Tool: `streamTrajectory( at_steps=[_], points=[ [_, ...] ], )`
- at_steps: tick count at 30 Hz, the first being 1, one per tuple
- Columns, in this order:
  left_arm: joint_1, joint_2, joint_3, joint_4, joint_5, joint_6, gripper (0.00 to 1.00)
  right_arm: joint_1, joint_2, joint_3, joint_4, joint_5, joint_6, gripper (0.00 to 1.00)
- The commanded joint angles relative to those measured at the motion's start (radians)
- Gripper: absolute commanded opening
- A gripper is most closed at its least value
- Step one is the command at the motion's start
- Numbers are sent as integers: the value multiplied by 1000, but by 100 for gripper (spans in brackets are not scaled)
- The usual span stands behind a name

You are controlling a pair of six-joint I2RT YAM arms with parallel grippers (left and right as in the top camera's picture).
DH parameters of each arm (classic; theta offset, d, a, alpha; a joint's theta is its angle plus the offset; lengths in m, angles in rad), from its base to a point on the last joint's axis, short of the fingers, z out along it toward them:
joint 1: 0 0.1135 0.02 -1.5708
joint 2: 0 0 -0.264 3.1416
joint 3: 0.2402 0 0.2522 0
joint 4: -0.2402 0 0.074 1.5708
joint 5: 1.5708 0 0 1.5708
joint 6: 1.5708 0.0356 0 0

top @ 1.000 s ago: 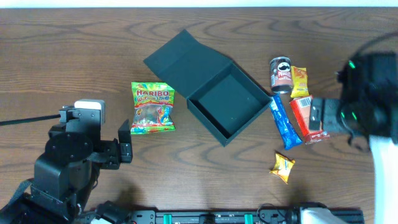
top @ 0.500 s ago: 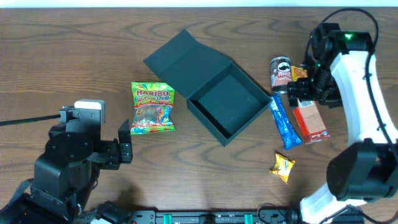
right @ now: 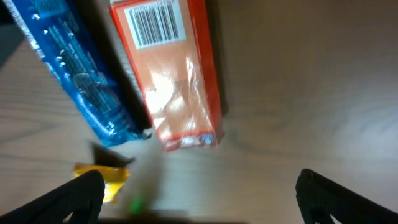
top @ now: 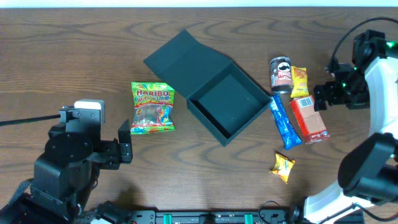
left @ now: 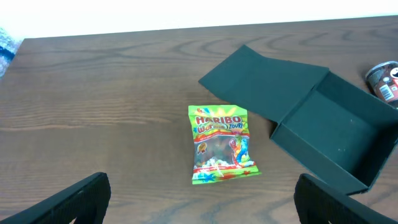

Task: Pack container
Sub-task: 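Reach the right gripper down to the red biscuit box and grasp it, then lift the red biscuit box and carry it over the black box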

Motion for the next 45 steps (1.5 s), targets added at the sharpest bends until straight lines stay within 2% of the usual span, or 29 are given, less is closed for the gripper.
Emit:
streamTrajectory(
  at_steps=[1, 7, 13, 24, 34, 43, 45],
  points=[
    [6, 0, 13, -1, -18, 18, 95, 37, 27, -84, 85, -12, -185, 99],
    [6, 0, 13, -1, -18, 18, 95, 95, 29, -298, 317, -17, -278, 99],
    [6, 0, 13, -1, -18, 18, 95, 129, 29, -365, 406, 55, -288, 99],
    [6, 0, 13, -1, -18, 18, 95, 122, 86, -373, 448, 55, -286, 99],
    [6, 0, 13, -1, -18, 18, 95, 105, 91, -380, 475, 47, -187, 96],
    [6, 0, 13, -1, -18, 18, 95, 93, 91, -425, 524, 48, -179, 63],
    [6, 0, 13, -1, -18, 18, 95, 92, 91, -425, 526, 48, -179, 60]
  ],
)
